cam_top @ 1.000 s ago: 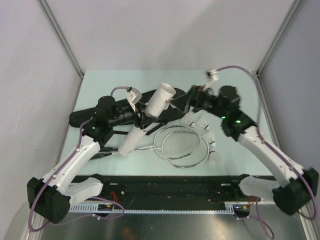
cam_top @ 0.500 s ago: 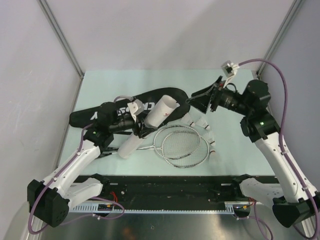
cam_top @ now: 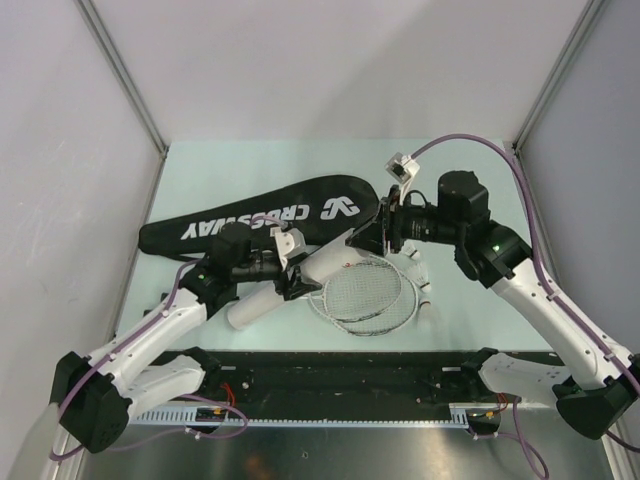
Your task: Pack up the badminton gear
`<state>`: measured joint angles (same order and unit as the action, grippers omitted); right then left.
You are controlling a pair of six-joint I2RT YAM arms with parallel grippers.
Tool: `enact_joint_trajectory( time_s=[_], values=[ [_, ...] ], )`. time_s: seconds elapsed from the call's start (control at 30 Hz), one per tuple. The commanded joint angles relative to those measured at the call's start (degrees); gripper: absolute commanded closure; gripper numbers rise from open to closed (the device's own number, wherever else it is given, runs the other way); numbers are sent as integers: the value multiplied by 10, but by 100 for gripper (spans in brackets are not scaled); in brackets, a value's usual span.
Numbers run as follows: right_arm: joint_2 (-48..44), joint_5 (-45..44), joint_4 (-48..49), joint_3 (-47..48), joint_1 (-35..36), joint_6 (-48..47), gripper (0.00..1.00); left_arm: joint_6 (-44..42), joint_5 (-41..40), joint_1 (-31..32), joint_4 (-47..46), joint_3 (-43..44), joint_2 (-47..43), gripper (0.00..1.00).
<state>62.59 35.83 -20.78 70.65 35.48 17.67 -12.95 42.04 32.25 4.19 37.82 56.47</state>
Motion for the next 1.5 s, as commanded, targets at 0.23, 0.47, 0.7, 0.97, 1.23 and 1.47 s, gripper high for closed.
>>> enact_joint_trajectory(
  time_s=[0.23, 0.47, 0.7, 0.97, 1.23, 1.47],
  values=[
    [-19, -50, -38, -19, 11, -4, 57, -73, 3, 12, -1, 9, -19, 82],
    [-11, -33, -14, -39, 15, 10, 61, -73, 6, 14, 1, 12, -20, 83],
    [-8, -36, 16, -59, 28, 26, 69, -72, 1, 16, 0, 16, -21, 88],
    [-16, -51, 34, -69, 35, 42, 83, -74, -10, 17, 2, 17, -20, 95],
    [-53, -54, 85, -107, 29, 123, 100, -81, -27, 20, 0, 15, -18, 100],
    [-138, 105, 301, -243, -138, 298, 100, -98, -47, 20, 0, 3, -10, 100]
  ],
)
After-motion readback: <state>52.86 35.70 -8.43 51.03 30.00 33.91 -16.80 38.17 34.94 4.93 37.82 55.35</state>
